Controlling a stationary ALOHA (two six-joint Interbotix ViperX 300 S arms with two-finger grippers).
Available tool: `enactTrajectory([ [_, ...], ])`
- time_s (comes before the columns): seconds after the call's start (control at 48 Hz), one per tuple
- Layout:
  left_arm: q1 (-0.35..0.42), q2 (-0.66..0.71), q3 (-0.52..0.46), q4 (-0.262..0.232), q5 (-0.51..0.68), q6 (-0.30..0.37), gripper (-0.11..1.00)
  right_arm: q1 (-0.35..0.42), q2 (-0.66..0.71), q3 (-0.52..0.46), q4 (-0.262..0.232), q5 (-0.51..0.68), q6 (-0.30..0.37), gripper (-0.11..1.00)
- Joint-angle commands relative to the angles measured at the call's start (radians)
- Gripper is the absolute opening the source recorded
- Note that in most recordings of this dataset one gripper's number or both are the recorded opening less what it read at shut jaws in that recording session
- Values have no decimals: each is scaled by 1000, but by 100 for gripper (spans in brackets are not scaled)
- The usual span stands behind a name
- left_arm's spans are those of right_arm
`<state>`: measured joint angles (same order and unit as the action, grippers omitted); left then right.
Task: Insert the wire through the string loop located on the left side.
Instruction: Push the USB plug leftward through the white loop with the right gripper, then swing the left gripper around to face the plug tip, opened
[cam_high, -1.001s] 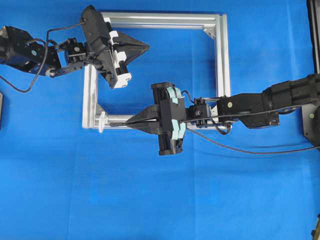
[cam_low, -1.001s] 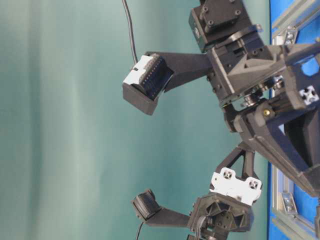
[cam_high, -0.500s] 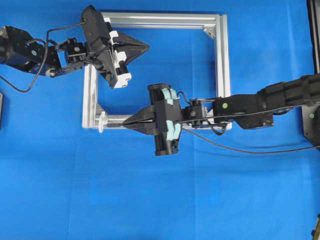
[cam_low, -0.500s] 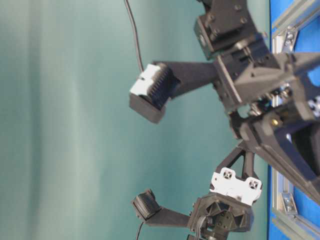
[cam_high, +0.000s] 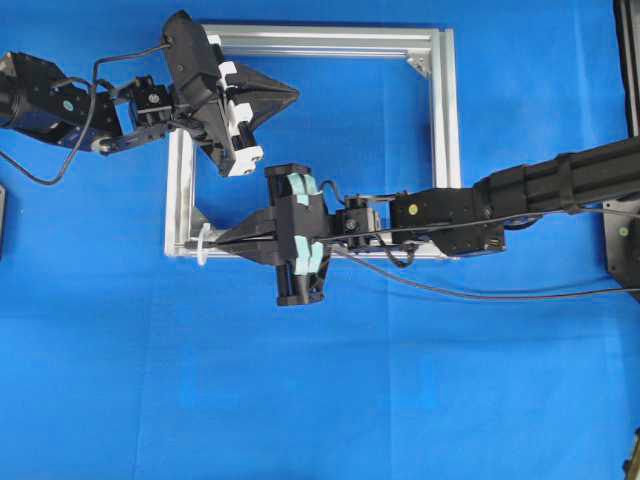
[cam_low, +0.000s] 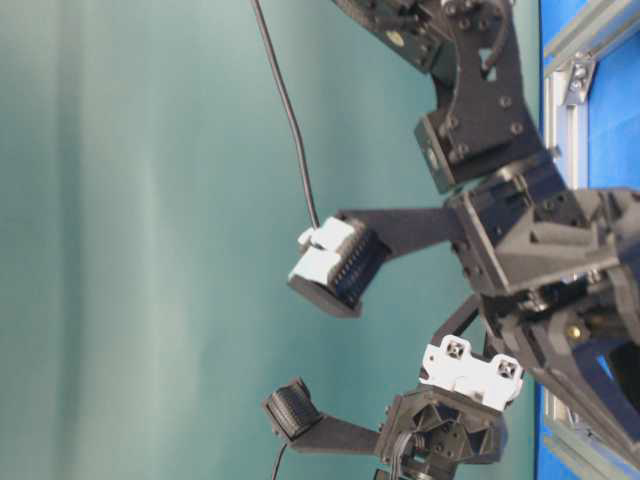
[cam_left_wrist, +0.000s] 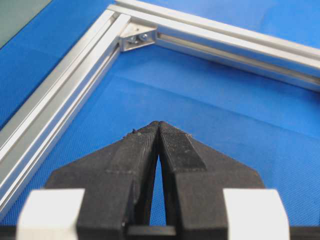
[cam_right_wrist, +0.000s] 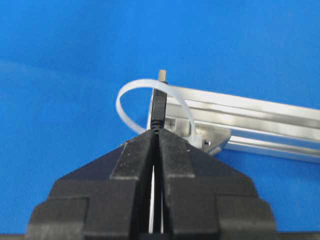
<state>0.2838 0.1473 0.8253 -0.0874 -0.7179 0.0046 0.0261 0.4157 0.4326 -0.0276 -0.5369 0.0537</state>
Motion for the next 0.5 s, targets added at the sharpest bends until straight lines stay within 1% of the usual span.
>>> enactTrajectory([
  [0.0, 0, -34, -11, 3, -5, 0, 0, -6, -14, -32, 0, 3, -2, 1],
  [0.48, 2, -34, -14, 3, -5, 0, 0, -8, -9, -41, -2, 6, -2, 1],
])
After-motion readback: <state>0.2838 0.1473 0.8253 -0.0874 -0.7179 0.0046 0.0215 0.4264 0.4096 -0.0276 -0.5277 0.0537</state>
